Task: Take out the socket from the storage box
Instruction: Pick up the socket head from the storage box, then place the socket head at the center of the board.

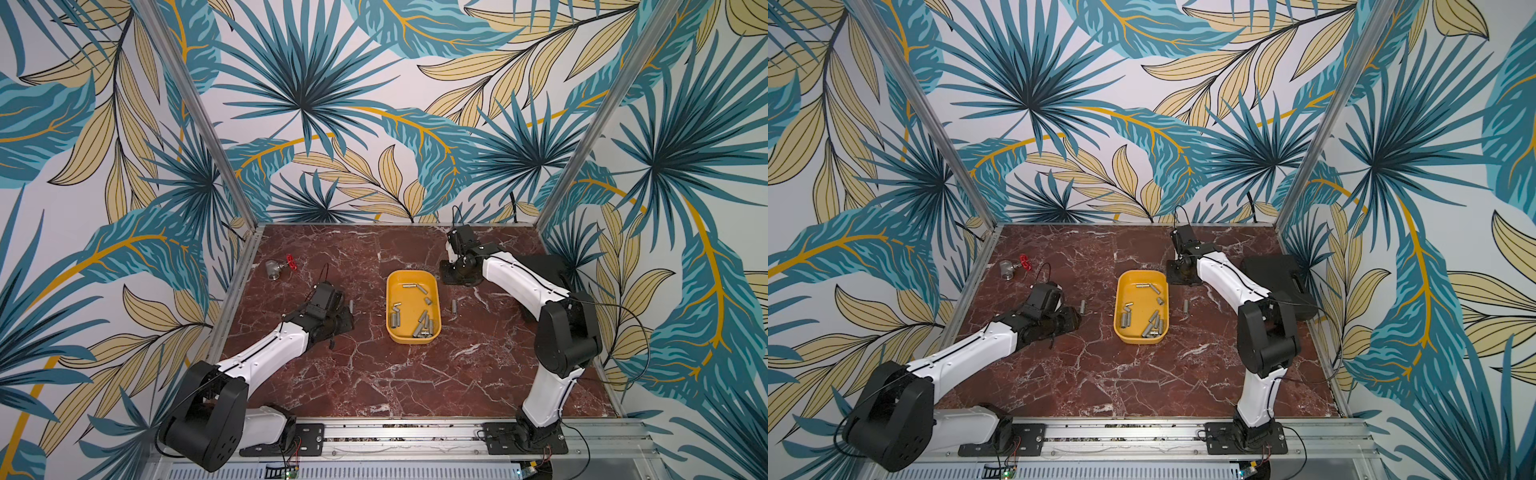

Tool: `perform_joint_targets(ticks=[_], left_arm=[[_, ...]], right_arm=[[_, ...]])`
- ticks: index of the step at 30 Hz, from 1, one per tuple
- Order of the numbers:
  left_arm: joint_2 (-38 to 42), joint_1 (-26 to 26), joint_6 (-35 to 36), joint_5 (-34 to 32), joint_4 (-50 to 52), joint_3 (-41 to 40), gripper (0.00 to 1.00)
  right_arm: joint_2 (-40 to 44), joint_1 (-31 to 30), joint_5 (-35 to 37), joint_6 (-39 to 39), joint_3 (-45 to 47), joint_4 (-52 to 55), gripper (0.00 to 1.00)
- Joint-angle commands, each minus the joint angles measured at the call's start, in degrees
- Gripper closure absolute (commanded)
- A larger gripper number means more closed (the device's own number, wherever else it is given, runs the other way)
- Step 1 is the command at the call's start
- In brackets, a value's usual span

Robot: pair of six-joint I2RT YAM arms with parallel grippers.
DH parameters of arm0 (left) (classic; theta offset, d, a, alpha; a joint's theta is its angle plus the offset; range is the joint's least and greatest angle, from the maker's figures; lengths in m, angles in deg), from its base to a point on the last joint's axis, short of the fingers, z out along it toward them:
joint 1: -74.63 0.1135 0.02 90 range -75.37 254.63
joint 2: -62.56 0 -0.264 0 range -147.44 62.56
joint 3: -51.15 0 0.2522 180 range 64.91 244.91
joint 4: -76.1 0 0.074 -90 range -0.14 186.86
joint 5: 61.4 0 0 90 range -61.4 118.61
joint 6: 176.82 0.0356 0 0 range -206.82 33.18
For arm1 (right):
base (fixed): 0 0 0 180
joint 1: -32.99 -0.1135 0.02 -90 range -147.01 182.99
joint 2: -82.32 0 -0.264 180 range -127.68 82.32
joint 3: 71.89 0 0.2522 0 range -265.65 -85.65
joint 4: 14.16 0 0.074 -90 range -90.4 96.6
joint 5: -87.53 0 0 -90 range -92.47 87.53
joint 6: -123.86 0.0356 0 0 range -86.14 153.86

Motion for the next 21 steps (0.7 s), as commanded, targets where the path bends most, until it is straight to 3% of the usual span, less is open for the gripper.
perform_joint_targets(ticks=[1, 21], left_arm=[[0.21, -0.17, 0.49, -0.01, 0.4, 2.37, 0.48], [-1.59, -2.55, -2.35, -1.42, -0.68, 2.02, 0.47]], right_arm=[[-0.12, 1.23, 0.32, -0.68, 2.82, 0.69, 0.89], [-2.92, 6.59, 1.35, -2.47, 10.89, -1.62, 0.88]])
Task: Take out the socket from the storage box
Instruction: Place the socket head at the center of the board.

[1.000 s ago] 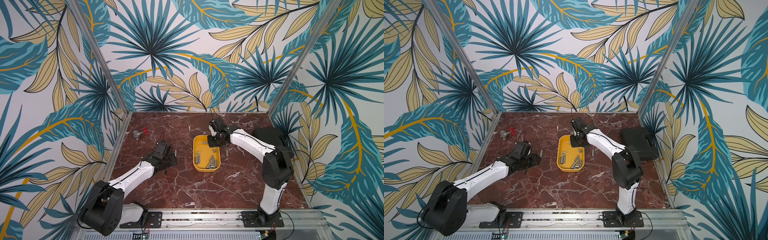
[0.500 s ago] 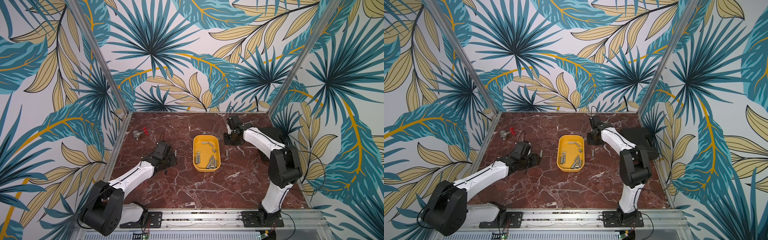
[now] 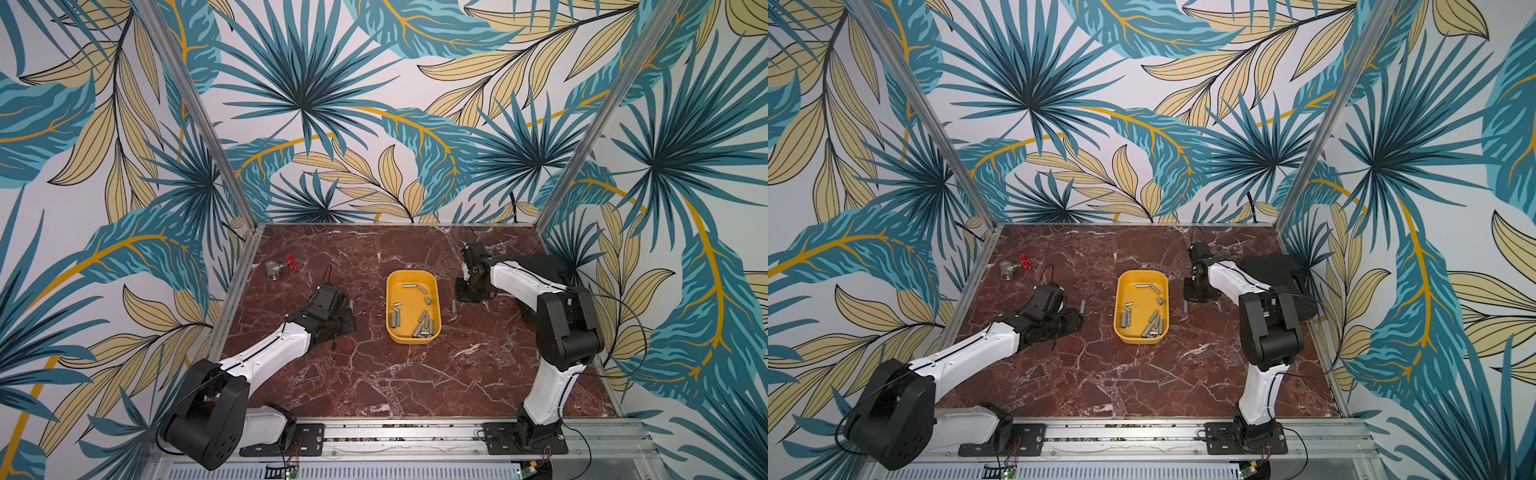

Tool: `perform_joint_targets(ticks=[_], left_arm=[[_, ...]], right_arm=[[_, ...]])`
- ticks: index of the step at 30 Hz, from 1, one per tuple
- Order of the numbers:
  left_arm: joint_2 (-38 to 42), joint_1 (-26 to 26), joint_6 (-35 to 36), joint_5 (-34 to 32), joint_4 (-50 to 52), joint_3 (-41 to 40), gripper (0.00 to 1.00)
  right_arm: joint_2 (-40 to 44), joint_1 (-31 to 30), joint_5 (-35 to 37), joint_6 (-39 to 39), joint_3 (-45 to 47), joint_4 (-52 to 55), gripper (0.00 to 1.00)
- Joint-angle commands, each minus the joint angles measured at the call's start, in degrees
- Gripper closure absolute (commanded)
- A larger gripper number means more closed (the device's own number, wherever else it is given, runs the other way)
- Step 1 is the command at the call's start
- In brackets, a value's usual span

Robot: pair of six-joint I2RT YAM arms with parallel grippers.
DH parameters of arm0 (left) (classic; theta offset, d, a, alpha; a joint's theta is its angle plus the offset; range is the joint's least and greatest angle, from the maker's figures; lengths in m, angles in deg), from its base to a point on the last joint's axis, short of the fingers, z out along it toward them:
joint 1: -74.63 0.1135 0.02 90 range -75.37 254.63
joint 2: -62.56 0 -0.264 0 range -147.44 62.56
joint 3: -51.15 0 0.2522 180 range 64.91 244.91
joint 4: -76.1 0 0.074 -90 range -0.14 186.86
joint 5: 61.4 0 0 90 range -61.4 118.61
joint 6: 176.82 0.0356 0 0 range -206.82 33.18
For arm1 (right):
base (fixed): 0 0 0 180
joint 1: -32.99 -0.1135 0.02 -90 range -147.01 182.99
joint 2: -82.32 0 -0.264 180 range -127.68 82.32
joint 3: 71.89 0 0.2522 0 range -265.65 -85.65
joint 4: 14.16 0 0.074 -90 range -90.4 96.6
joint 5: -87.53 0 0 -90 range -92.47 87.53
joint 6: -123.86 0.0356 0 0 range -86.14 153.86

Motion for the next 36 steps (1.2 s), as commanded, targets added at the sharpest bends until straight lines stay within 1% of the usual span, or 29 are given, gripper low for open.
perform_joint_targets(ticks=[1, 12, 24, 29, 36], left_arm=[[-1.05, -0.71, -0.67, -0.77, -0.47, 2.29, 0.47], [-2.63, -1.31, -1.02, -0.99, 0.12, 2.87, 0.47], [-3.6, -1.94, -1.11, -1.03, 0.51, 4.61, 0.44], [-3.47, -2.11, -0.55, -1.21, 1.36, 5.64, 0.44], [-3.36, -3.18, 1.71, -2.17, 4.54, 9.9, 0.44]], right_arm=[[-0.77, 0.43, 1.13, -0.85, 1.54, -0.52, 0.88], [-3.04, 0.83, -0.11, -0.19, 3.02, -1.77, 0.87], [-3.31, 0.89, -1.63, -0.61, 2.75, -1.28, 0.76], [-2.05, 0.83, -1.96, -0.43, 2.71, -0.9, 0.75], [3.04, 0.83, -2.27, -0.12, 2.54, 0.82, 0.74]])
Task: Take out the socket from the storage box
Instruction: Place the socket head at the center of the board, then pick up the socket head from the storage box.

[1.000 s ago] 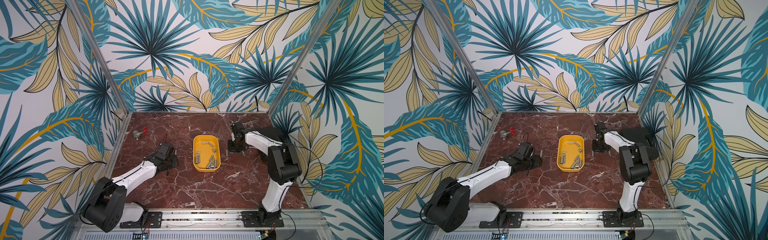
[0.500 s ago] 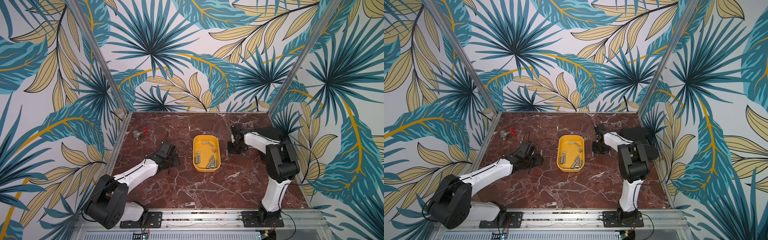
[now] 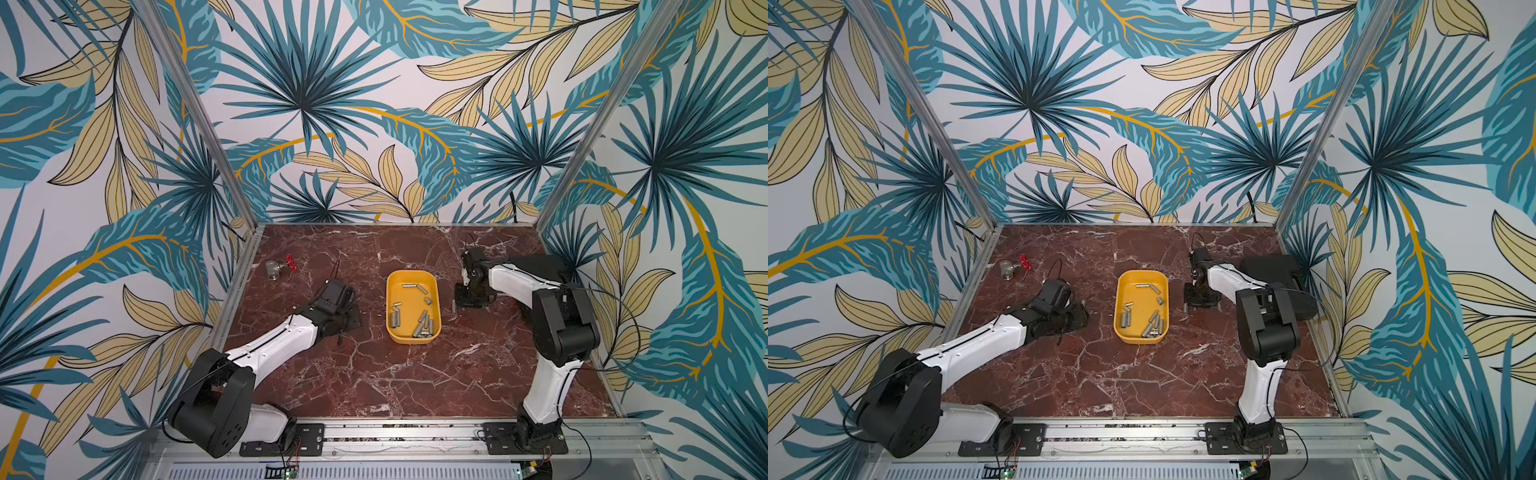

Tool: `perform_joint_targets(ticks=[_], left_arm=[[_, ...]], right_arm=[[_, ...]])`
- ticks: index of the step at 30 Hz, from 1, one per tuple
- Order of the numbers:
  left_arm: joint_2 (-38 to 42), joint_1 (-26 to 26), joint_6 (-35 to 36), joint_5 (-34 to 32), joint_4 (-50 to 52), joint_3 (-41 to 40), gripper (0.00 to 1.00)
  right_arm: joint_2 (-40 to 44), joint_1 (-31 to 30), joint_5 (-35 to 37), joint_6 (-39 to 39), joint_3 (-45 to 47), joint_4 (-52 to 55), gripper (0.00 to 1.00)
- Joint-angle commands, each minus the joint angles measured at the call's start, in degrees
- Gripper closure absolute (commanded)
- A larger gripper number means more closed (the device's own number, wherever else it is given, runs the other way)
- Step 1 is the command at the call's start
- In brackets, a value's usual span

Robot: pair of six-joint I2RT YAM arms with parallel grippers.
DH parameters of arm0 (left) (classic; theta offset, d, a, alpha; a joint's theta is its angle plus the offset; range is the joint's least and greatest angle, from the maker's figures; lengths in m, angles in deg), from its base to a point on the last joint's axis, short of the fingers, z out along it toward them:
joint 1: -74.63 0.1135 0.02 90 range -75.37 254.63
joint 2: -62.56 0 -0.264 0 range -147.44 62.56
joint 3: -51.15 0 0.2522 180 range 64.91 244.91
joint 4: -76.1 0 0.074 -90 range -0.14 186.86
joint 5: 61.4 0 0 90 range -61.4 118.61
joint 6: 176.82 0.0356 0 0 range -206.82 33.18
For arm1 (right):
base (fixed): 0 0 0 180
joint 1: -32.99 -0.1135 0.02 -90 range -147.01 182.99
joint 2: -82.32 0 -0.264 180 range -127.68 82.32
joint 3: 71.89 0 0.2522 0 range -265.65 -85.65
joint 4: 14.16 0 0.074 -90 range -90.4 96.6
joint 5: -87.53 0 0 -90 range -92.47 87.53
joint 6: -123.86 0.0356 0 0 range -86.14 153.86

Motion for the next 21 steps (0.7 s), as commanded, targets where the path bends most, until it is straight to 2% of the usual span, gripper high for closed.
perform_joint_targets(ticks=[1, 7, 9, 13, 21], left_arm=[[-0.27, -1.12, 2.11, -1.48, 2.26, 5.05, 0.44], [-4.02, -5.08, 4.83, -1.17, 3.87, 12.06, 0.46], [-7.16, -7.04, 6.44, -0.93, 4.92, 15.46, 0.5], [-14.23, -10.36, 9.01, 0.11, 7.23, 22.75, 0.51], [-27.77, -15.33, 12.4, 5.64, 7.93, 35.78, 0.55]], right_arm=[[5.36, 0.19, -0.63, 0.12, 0.74, 2.31, 0.74], [11.74, 0.19, -0.99, 1.55, 1.7, 2.95, 0.73], [13.78, 0.2, -1.75, 2.44, 2.71, 2.35, 0.73], [16.59, 0.19, -1.95, 3.58, 4.82, 1.62, 0.73], [19.44, 0.12, -2.54, 5.51, 8.86, 0.44, 0.73]])
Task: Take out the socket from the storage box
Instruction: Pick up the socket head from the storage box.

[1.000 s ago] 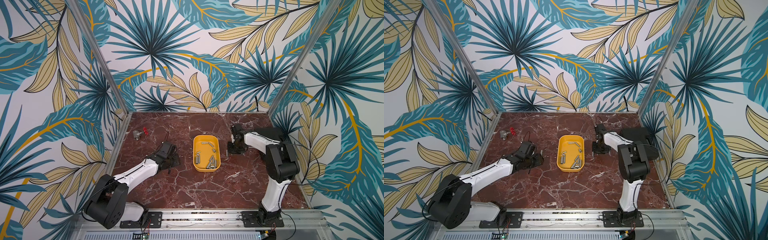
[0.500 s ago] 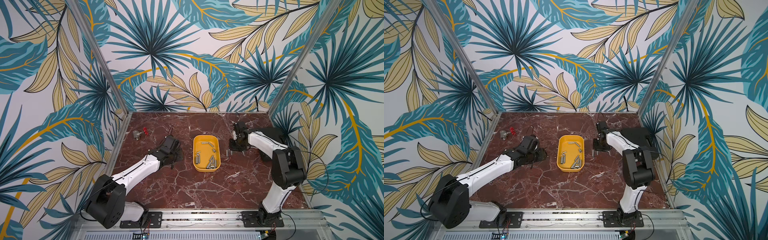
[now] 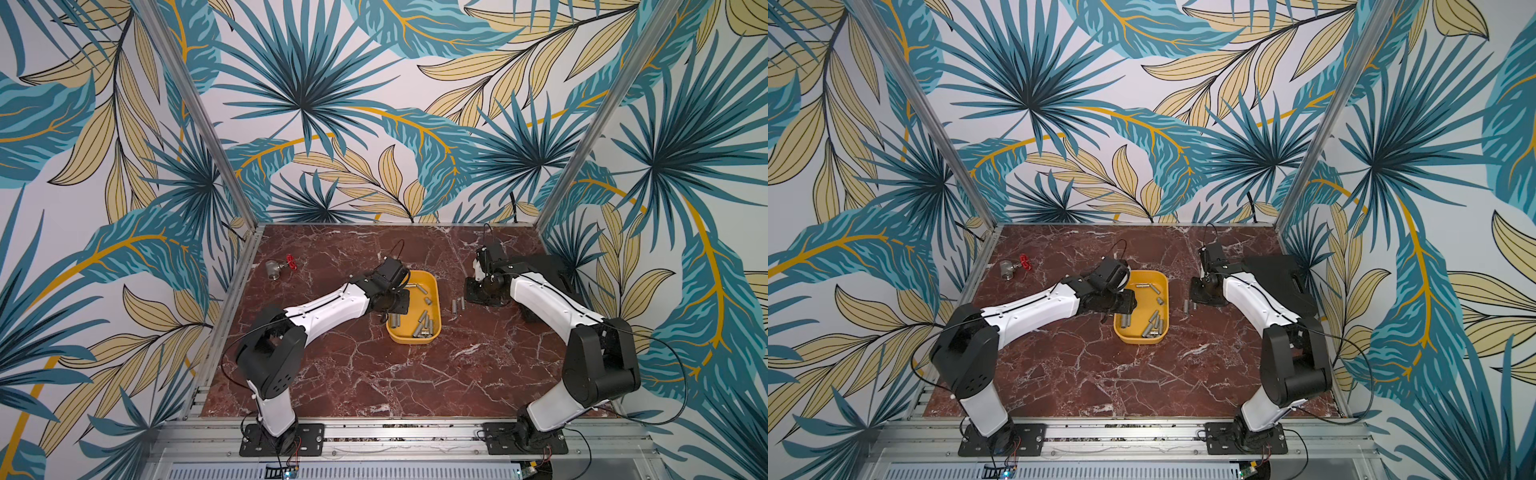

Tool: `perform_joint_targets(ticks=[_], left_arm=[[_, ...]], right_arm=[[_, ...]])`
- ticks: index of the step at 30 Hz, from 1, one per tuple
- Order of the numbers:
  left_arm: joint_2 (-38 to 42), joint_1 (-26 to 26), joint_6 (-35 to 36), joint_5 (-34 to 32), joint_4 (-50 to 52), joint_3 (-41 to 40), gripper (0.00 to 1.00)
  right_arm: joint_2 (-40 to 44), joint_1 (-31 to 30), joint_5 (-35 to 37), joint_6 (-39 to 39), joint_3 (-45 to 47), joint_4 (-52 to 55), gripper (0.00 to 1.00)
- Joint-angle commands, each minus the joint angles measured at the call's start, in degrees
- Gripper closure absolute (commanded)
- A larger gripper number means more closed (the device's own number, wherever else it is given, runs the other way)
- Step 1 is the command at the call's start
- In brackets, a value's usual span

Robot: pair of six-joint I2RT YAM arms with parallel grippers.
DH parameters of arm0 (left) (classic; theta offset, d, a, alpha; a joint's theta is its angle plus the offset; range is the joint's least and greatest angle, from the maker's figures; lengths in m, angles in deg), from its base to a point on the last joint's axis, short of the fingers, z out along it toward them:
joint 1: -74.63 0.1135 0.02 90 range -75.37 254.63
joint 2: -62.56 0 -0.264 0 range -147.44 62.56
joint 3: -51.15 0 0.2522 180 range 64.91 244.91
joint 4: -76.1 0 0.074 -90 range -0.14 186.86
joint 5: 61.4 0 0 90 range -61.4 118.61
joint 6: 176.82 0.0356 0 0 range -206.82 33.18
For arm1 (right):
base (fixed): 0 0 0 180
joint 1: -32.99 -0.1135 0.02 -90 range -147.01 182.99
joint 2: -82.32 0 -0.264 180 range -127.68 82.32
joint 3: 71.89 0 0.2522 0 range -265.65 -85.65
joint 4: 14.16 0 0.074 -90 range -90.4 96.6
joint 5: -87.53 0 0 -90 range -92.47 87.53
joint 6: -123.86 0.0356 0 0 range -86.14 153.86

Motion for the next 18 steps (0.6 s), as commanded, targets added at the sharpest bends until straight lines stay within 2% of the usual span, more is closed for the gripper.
perform_joint_targets(ticks=[1, 7, 13, 18], left_arm=[[-4.49, -1.66, 3.23, 3.03, 2.43, 6.75, 0.56], [-13.49, -4.79, 7.59, 0.52, 10.65, 16.58, 0.59], [-16.8, -5.17, 7.82, -0.34, 10.89, 18.1, 0.65], [-18.81, -5.27, 8.51, 0.11, 10.23, 19.34, 0.66]], right_arm=[[2.42, 0.12, -0.96, 1.94, 2.54, -0.57, 0.73], [3.16, 0.1, -1.53, 2.42, 4.36, -1.02, 0.73], [3.13, 0.1, -1.97, 2.68, 4.93, -1.54, 0.72], [2.91, 0.1, -2.2, 2.77, 5.18, -2.01, 0.73]])
